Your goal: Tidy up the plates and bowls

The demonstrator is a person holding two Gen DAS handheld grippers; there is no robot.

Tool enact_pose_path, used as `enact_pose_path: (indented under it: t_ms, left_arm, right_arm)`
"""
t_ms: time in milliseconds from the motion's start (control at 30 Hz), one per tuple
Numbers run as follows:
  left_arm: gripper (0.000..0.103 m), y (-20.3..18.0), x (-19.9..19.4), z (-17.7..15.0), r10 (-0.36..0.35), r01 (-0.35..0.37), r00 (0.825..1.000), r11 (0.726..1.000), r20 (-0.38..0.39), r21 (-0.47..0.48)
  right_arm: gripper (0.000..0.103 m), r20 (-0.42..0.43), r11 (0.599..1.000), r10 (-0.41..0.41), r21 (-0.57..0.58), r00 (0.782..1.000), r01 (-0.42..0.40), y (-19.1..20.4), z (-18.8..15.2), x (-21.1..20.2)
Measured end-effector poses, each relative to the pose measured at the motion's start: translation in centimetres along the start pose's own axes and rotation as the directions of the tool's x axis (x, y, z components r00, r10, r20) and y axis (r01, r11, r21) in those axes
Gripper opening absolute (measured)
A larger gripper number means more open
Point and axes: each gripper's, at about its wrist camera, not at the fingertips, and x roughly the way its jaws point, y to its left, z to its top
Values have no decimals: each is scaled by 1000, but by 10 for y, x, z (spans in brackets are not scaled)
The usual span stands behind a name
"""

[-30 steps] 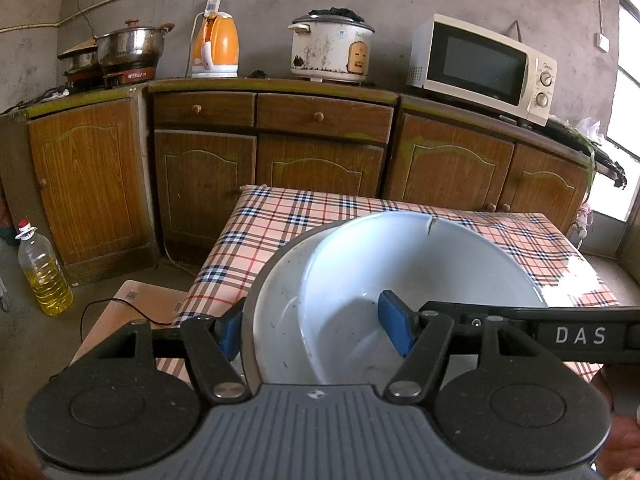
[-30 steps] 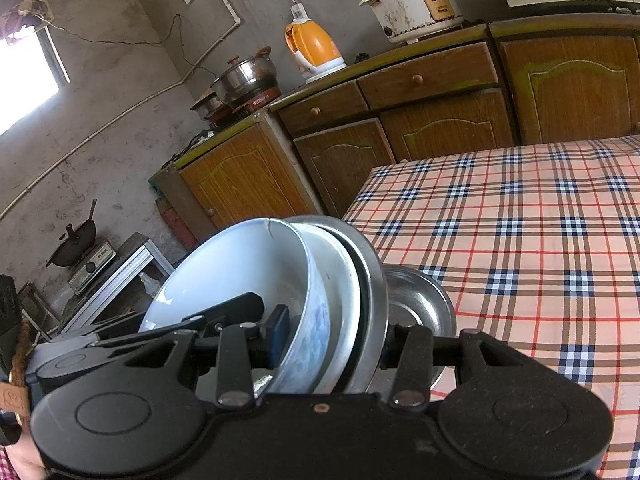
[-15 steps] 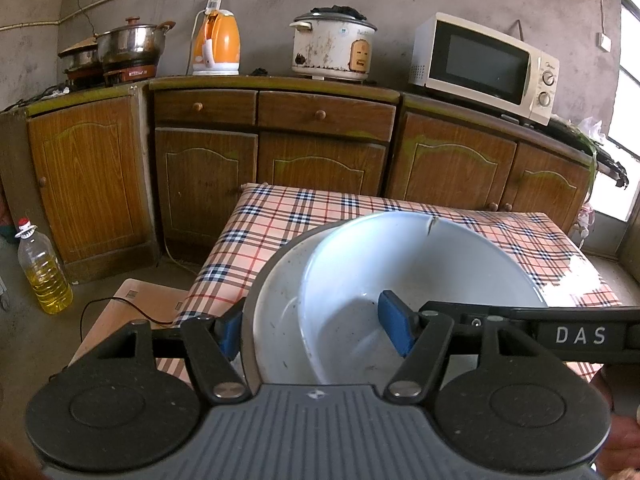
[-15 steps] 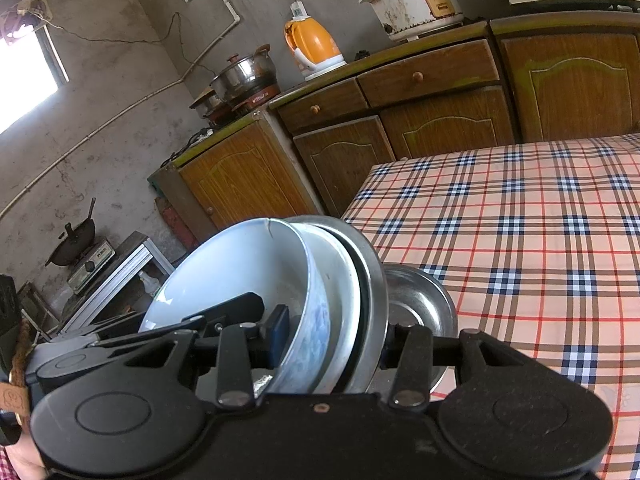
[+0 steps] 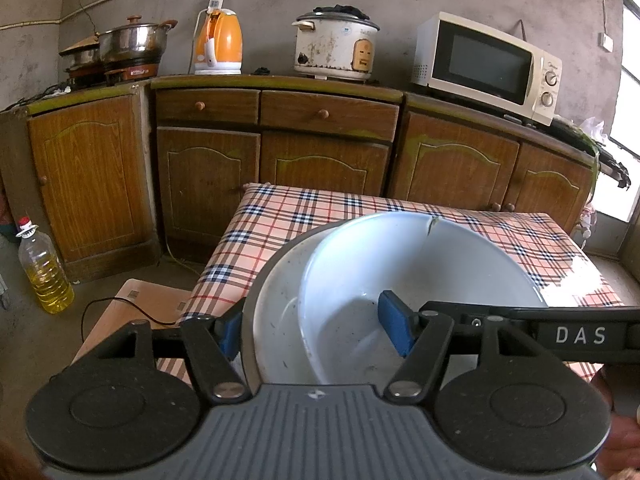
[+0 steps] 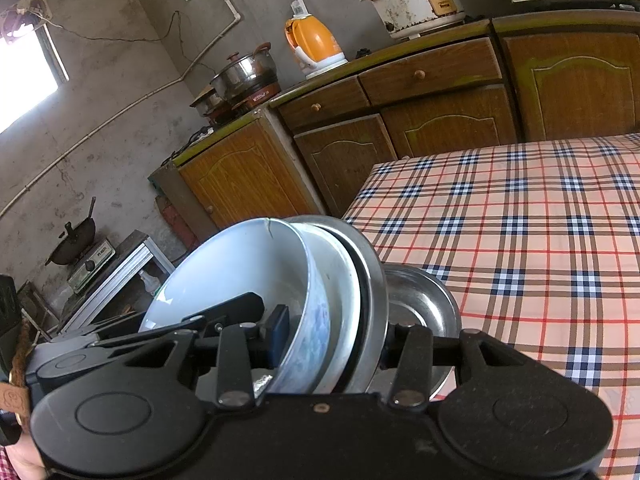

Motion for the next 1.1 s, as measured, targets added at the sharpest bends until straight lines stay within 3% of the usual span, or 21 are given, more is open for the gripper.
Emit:
enact_pose_path:
  t_ms: [1100]
  left_arm:
    - [69,12,7,4,5,-6,1000,1000,-9,-8]
  right_arm:
    - [52,-12,1000,2,2,1000,-2,3,4,10]
